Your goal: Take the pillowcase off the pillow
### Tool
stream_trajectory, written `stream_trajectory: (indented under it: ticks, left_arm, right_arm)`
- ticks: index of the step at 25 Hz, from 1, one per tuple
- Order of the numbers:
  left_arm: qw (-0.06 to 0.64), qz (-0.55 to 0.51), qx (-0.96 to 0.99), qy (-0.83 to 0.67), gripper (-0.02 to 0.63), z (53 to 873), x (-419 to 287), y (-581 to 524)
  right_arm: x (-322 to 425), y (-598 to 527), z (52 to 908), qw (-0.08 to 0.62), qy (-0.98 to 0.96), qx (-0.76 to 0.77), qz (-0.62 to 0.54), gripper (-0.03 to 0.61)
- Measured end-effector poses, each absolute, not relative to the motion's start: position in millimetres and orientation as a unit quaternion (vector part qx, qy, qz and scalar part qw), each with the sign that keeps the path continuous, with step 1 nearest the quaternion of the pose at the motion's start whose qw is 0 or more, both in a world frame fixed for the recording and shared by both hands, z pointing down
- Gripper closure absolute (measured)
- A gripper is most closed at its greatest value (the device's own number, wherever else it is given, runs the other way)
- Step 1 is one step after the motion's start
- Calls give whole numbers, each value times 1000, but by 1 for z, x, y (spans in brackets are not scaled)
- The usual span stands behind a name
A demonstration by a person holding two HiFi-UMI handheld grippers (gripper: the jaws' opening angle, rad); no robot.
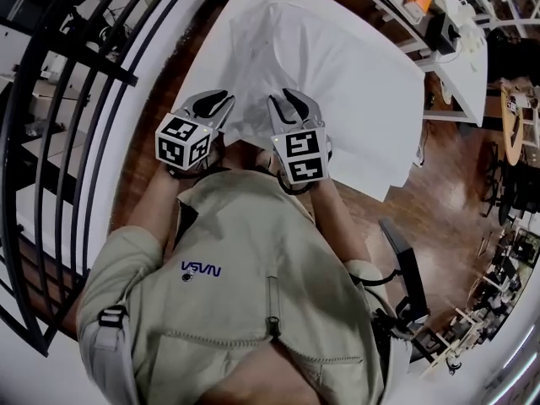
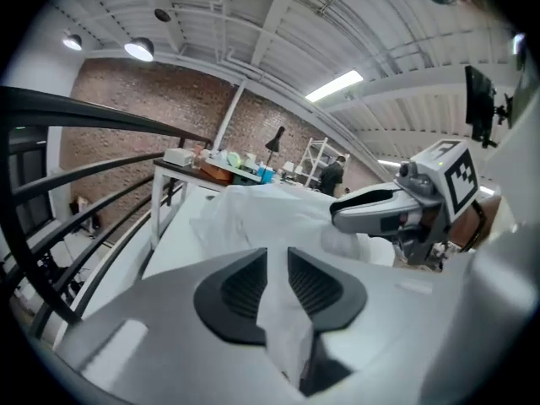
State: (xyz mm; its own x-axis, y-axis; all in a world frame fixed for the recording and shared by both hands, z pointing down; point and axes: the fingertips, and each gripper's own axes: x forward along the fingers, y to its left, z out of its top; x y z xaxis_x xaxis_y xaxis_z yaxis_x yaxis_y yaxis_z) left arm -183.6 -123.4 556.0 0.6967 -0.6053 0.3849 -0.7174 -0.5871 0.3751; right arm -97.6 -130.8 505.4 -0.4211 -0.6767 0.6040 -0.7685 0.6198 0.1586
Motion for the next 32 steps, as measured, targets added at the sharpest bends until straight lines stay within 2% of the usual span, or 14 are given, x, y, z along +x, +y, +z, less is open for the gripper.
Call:
stream_trajectory:
  ticks: [6, 12, 14, 17, 22, 23, 24, 25, 32]
  left_arm:
    - [263, 149, 911, -281, 434, 562, -148, -108]
    - [272, 181, 915, -235, 425, 583, -130, -100]
    - [268, 192, 917, -226, 447, 586, -126, -98]
    - [255, 198, 918, -229, 555, 585, -123, -102]
    - [258, 181, 922, -225, 581, 570, -116, -104]
    - [258, 179, 923, -224, 584, 567, -116, -104]
    - [257, 177, 923, -224, 584, 564, -116, -105]
    - [258, 174, 923, -226, 586, 561, -117, -106]
    - [274, 134, 915, -264, 589, 546, -140, -129]
  right_arm:
    - [-93, -105, 507, 309, -826, 459, 107, 462]
    - [-97, -78, 523, 308, -812, 473, 148, 462]
    - [-98, -66, 532, 313, -807, 473, 166, 462]
    - [-100, -51, 550, 324, -797, 466, 207, 437]
    - [-106, -50, 577, 325, -777, 481, 243, 422]
    - [-104, -54, 578, 330, -769, 495, 235, 448]
    - [-101, -57, 576, 336, -761, 508, 222, 532]
    - [-97, -60, 574, 340, -755, 519, 211, 554]
    - [-65, -57, 554, 313, -726, 579, 199, 568]
